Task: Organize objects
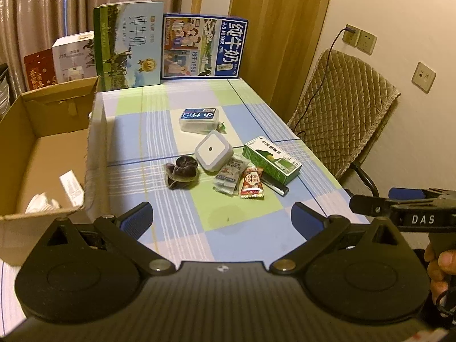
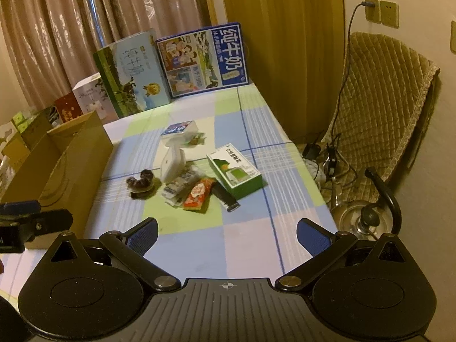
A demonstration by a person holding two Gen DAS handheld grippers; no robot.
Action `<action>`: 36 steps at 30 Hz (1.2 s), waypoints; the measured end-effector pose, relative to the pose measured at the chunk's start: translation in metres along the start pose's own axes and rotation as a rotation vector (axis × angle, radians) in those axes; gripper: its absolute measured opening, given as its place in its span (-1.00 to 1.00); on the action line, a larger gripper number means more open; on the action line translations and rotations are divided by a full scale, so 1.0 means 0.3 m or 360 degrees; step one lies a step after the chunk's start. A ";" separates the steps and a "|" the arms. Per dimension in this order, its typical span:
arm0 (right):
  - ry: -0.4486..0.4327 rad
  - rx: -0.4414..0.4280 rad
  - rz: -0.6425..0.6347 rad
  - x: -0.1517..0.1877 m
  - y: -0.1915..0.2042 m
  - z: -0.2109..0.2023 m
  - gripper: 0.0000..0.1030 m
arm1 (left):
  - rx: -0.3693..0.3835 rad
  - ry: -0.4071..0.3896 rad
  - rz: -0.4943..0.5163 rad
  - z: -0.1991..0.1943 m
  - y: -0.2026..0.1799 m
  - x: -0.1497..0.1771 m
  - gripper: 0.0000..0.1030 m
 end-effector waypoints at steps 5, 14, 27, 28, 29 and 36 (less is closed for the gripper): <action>0.0018 0.0000 -0.0011 0.001 -0.022 0.051 0.95 | 0.0016 0.0018 0.0027 0.080 -0.015 -0.003 0.91; 0.0075 -0.0029 -0.0055 -0.008 -0.048 0.180 0.59 | 0.0037 0.0060 0.0046 0.236 -0.020 0.016 0.71; 0.0178 -0.0086 -0.0294 -0.038 -0.062 0.457 0.51 | 0.0075 0.0139 0.0127 0.483 -0.018 0.064 0.31; 0.0178 -0.0086 -0.0329 -0.035 -0.064 0.480 0.49 | 0.0083 0.0141 0.0133 0.504 -0.018 0.067 0.28; 0.0173 -0.0084 -0.0365 -0.031 -0.068 0.502 0.46 | 0.0089 0.0140 0.0141 0.522 -0.021 0.070 0.27; 0.0197 -0.0106 -0.0454 0.017 -0.078 0.633 0.32 | 0.0127 0.0181 0.0244 0.641 -0.043 0.091 0.09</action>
Point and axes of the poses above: each gripper's, at about its wrist camera, not at the fingertips, and z roughly the way its jaws point, y to its left, x to its underside, the point moved 9 cm from there along z, roughly the way its jaws point, and after that the axes turned 14 degrees about -y, right-handed, at the moved point
